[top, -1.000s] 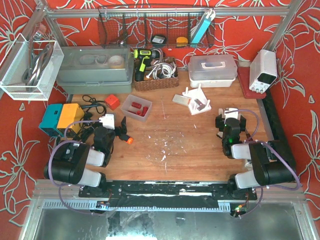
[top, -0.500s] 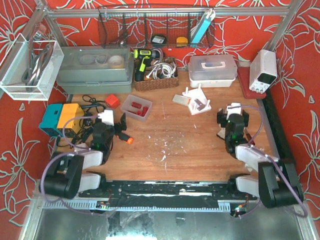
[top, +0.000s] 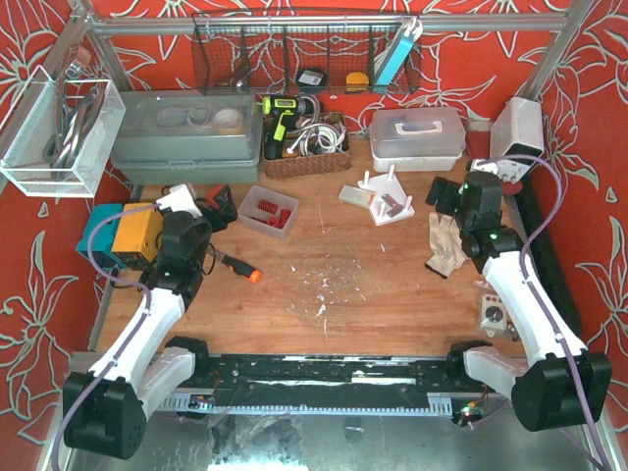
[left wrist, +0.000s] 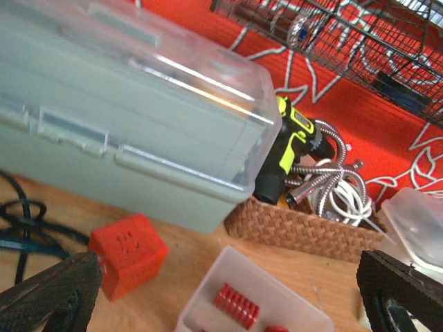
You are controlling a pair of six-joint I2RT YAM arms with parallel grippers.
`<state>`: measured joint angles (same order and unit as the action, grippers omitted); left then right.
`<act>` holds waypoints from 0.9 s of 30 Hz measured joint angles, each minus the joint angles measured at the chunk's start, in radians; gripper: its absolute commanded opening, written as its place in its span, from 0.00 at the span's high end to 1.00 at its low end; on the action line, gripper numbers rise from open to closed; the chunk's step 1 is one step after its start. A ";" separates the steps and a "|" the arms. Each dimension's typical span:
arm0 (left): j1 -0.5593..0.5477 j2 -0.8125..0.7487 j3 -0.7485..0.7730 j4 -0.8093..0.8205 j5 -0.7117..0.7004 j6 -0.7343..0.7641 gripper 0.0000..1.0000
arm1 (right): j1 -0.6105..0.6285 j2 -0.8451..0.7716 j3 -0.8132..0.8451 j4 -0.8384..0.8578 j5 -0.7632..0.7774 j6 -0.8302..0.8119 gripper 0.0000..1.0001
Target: Install the large spring
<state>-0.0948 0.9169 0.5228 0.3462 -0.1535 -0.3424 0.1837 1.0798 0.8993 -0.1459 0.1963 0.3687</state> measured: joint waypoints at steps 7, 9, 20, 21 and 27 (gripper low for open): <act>0.002 -0.141 -0.104 -0.085 0.087 -0.232 0.00 | -0.001 0.066 0.005 -0.171 -0.262 0.179 0.03; 0.002 -0.151 -0.126 -0.086 0.148 -0.270 0.00 | 0.006 0.095 0.000 -0.180 -0.302 0.192 0.04; -0.037 -0.133 -0.135 -0.105 0.449 -0.290 0.00 | 0.132 0.232 0.021 -0.223 -0.251 0.079 0.28; -0.055 -0.134 -0.136 -0.107 0.453 -0.281 0.00 | 0.148 0.249 0.037 -0.229 -0.234 0.064 0.30; -0.193 -0.135 -0.136 -0.141 0.438 -0.216 0.00 | 0.223 0.412 0.249 -0.299 -0.127 -0.035 0.38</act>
<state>-0.2882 0.7822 0.3866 0.2054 0.2848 -0.5579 0.4065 1.4914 1.1481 -0.4450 0.0696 0.3332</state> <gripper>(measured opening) 0.999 0.656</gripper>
